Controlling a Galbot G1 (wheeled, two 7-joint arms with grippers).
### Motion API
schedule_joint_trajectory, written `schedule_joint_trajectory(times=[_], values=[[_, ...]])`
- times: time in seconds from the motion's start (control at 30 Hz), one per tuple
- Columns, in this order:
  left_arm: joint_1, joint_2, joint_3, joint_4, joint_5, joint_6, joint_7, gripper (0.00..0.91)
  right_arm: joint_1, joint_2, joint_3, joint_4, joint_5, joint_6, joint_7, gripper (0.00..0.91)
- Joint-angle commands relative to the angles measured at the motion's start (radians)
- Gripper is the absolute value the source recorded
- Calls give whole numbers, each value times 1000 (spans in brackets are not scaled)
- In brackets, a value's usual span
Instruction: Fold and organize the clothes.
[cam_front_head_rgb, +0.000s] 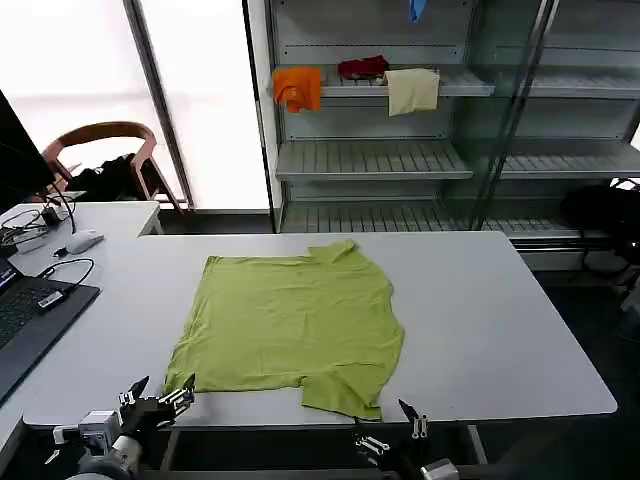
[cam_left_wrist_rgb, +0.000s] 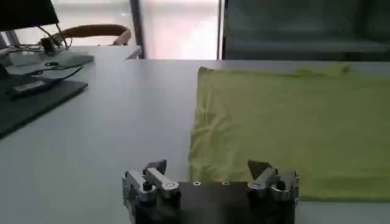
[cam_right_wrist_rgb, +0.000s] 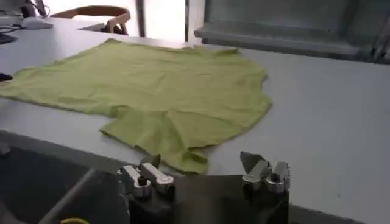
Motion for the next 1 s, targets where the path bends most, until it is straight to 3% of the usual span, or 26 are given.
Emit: schedule_joint_trajectory(times=[0.03, 0.07, 0.1, 0.2, 0.4, 0.7, 0.83, 1.0], values=[[-19, -1, 1, 42, -34, 9, 4, 705, 2, 1, -2, 1, -3, -5, -1, 907], [-19, -3, 3, 43, -33, 7, 4, 675, 3, 1, -2, -1, -3, -5, 0, 907], [-19, -5, 5, 44, -34, 5, 4, 544, 3, 2, -3, -3, -3, -6, 0, 806], [-21, -4, 6, 46, -37, 1, 5, 373, 3, 2, -6, -3, 8, -11, 1, 524], [-21, -6, 13, 54, -29, -13, 9, 363, 13, 11, -13, -12, 8, -14, 5, 534], [-21, -7, 14, 55, -18, -23, 10, 393, 39, 24, -18, -21, 10, -5, 16, 625], [-21, -8, 16, 59, -11, -27, 11, 403, 50, 30, -22, -27, 10, -6, 20, 705], [-22, -7, 15, 59, -6, -31, 13, 403, 50, 23, -22, -26, 13, -6, 15, 695]])
